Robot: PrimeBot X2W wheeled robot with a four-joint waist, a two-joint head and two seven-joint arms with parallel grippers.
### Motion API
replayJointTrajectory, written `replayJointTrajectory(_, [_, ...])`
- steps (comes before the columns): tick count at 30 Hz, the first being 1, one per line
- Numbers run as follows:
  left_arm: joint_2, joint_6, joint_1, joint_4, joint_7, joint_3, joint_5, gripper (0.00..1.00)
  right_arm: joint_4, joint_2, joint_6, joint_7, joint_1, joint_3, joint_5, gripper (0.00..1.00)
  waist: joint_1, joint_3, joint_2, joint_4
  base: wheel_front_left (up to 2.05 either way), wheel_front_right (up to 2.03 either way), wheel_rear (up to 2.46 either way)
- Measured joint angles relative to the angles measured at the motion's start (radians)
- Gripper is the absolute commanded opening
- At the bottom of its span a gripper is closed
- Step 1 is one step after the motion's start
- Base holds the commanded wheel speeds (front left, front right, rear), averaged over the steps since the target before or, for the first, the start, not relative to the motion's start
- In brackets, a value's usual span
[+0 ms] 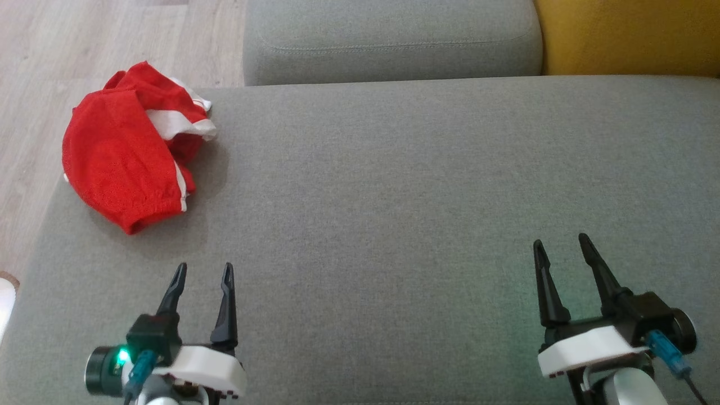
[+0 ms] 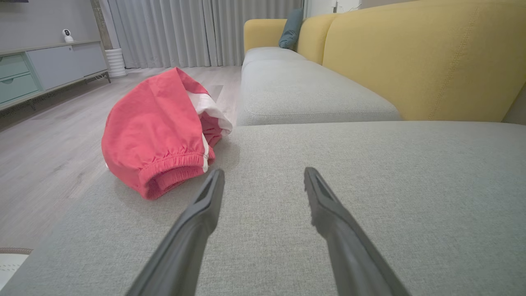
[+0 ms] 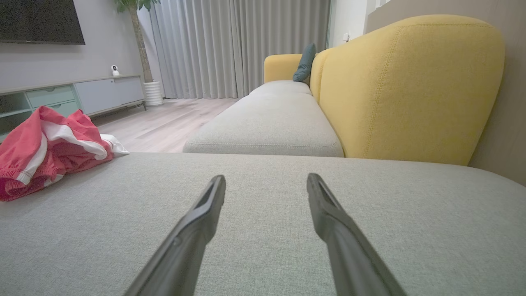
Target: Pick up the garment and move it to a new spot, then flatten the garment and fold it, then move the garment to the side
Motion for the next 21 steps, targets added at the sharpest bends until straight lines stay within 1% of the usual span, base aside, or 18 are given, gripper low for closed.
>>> replayJointTrajectory(14, [-0.003, -0.001, 0.0, 0.012, 0.0, 0.007, -0.012, 1.0, 0.004, 0.0, 0.0, 0.0, 0.0, 0.0, 0.002, 1.0, 0.0, 0.0, 0.0, 0.006, 0.0, 0.0, 0.0])
replayJointTrajectory(18, [-0.005, -0.007, -0.001, 0.013, 0.0, 0.005, -0.016, 1.0, 0.004, 0.0, 0.0, 0.0, 0.0, -0.002, 0.002, 1.0, 0.0, 0.001, 0.0, 0.026, 0.0, 0.0, 0.0])
replayJointTrajectory(21, [-0.005, -0.008, -0.002, 0.013, 0.0, -0.002, -0.016, 1.0, 0.003, 0.0, 0.0, -0.001, 0.0, -0.003, 0.008, 1.0, 0.0, 0.001, 0.0, 0.057, 0.0, 0.0, 0.0])
